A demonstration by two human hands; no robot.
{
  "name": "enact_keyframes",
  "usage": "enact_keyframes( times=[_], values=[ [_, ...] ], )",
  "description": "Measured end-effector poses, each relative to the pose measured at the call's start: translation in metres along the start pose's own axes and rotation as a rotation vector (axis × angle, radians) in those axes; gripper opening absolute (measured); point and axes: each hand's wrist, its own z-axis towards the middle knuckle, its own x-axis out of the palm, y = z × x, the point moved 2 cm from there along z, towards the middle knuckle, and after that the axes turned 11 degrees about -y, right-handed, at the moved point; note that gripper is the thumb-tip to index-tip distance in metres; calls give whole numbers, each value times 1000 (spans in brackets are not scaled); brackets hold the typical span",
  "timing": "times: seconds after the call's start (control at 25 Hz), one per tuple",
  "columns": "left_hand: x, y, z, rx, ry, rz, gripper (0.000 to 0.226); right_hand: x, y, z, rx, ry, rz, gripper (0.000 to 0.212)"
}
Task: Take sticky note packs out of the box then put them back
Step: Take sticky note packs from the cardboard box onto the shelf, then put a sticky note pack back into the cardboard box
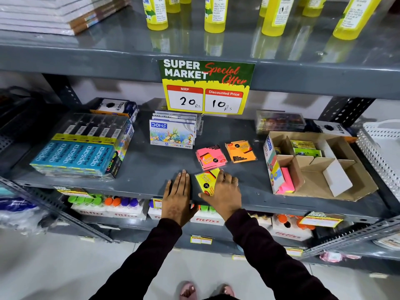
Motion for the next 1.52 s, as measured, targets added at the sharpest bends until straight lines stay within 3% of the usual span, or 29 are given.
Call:
enact_keyframes(
  times=[0.24,0.48,0.68,0.84,0.96,1.08,1.36,1.44,1.52],
  values=[
    [-2,-8,0,-32,38,17,91,-19,-7,-1,10,-45,-45,104],
    [0,-25,1,-3,33,-7,89,-90,-88,-17,221,-412,119,104],
    [2,-31,6,28,65,83,101,-111,-179,-13,487,-445,40,105],
    [3,-32,8,36,71,82,101,-98,-220,10,542,-374,194,83],
    [1,-33,7,29,59,52,105,-87,-228,23,562,-384,381,65],
    [2,-33,7,35,60,58,107,-74,-234,25,604,-348,475,67],
    [5,-32,8,32,51,95,106,-57,-231,22,548,-192,233,47],
    [5,-31,7,27,51,91,106,-72,-219,23,547,-263,169,42],
    [6,-32,7,29,51,95,104,-92,-193,27,505,-447,153,39]
  ],
)
